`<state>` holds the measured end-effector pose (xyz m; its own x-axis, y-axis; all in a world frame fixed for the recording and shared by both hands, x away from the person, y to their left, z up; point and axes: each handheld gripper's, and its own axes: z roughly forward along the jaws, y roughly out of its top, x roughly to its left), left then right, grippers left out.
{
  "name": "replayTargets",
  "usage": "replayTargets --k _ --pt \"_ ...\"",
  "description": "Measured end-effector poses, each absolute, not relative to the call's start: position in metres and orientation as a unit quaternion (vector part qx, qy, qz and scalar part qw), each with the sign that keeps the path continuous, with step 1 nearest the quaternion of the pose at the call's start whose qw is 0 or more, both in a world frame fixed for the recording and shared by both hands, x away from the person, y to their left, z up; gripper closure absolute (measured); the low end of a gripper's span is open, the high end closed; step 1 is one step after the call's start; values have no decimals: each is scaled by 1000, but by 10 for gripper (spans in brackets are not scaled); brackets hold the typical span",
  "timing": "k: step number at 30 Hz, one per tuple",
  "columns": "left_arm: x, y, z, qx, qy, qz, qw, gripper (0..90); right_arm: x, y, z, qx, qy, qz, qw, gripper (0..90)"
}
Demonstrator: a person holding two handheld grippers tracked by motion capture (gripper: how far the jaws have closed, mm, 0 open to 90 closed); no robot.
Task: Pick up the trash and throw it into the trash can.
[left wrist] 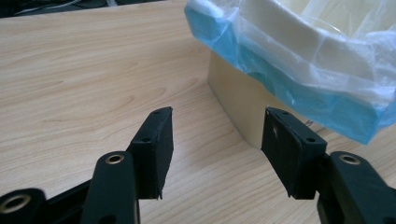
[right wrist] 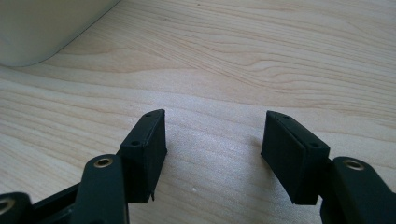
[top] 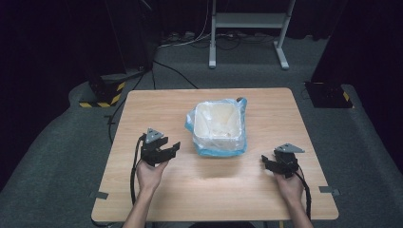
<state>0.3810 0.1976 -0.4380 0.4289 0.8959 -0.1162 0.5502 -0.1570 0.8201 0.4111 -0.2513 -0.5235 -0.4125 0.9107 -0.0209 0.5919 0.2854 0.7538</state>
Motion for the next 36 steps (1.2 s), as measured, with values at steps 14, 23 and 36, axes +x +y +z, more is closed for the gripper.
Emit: replayTargets --k 14,23,36 --pt "385 194 -460 750 498 222 375 431 411 -251 -523 490 767 343 232 396" --pt "389 194 -477 750 514 219 355 432 411 -251 -524 490 767 343 232 395" --pt "393 189 -493 750 520 217 347 438 411 -251 -524 490 767 343 232 395"
